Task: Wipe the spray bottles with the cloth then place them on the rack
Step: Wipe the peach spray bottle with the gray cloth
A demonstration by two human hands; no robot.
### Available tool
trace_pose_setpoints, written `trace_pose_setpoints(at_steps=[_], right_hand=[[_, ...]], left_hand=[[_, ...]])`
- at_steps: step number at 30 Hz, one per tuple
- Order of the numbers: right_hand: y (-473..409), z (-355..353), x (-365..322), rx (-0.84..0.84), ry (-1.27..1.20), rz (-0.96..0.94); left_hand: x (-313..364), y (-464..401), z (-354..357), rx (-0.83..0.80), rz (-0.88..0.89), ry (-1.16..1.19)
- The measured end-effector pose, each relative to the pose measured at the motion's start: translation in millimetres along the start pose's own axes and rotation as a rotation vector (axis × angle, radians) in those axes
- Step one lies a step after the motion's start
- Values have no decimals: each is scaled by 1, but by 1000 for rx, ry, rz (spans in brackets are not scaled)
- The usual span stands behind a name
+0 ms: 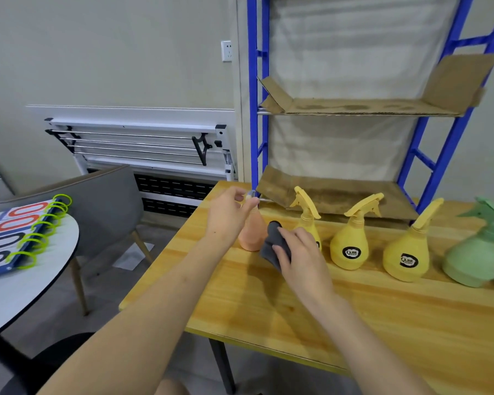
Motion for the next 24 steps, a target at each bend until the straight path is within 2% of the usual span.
trace_pose_setpoints(at_steps=[5,10,17,24], right_hand=[[0,-6,-4,34,-3,-13],[1,-8,-12,114,26,-11],[-12,-7,-34,254,40,-136],[-45,15,-62,217,160,-241]], left_hand=[[3,-1,-9,59,44,-38],[-3,1,-19,-67,83,-37],[-5,6,-26,-160,98,18],[-12,2,-20,-224,74,63]])
Point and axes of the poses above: each hand's wrist, its own y-axis away from the middle knuckle, its own z-axis out of the palm, x = y × z, the point moved 9 cm from there along -y, towards the middle knuckle, and after that the axes turned 4 degrees about -x, right-handed, at the moved point
